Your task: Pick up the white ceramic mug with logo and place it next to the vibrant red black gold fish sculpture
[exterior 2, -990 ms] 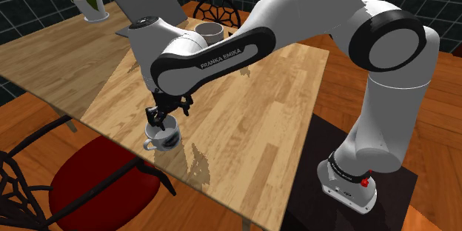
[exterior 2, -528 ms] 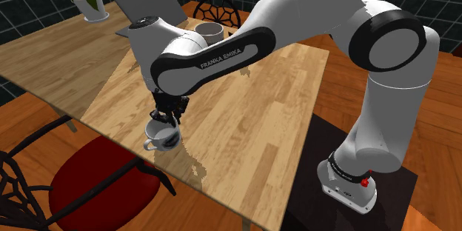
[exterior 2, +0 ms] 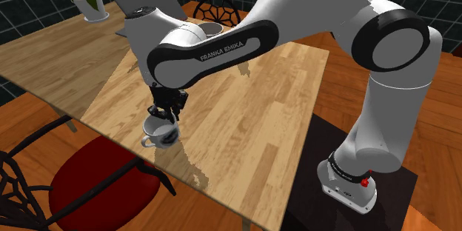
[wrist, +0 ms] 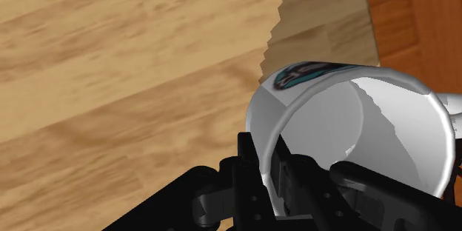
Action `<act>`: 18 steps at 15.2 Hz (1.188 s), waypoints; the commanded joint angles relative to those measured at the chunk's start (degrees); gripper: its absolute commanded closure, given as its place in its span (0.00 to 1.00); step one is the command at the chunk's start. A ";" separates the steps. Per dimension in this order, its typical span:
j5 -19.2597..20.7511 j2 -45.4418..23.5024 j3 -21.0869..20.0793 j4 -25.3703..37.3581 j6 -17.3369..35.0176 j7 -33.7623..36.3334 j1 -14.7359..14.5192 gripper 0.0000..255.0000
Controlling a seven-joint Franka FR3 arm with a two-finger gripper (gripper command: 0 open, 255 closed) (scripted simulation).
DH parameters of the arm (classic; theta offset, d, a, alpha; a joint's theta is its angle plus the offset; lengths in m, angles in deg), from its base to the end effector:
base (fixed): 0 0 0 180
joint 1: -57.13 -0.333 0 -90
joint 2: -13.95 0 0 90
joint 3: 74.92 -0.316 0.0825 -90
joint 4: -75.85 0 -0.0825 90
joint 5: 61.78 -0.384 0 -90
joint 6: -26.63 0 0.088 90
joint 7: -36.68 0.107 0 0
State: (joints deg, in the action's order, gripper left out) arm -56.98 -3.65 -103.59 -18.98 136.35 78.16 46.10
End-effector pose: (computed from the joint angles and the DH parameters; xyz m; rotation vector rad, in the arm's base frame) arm 0.5146 0.3808 0.4490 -3.0953 0.0333 0.0778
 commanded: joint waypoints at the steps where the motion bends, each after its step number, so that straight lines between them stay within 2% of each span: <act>1: -0.15 0.28 -0.07 1.17 -1.42 -0.06 0.00 1.00; 18: -0.37 0.50 -0.52 14.05 -14.43 0.19 -0.85 1.00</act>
State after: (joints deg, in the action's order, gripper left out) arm -57.43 -2.99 -104.09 -5.88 122.73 78.27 45.38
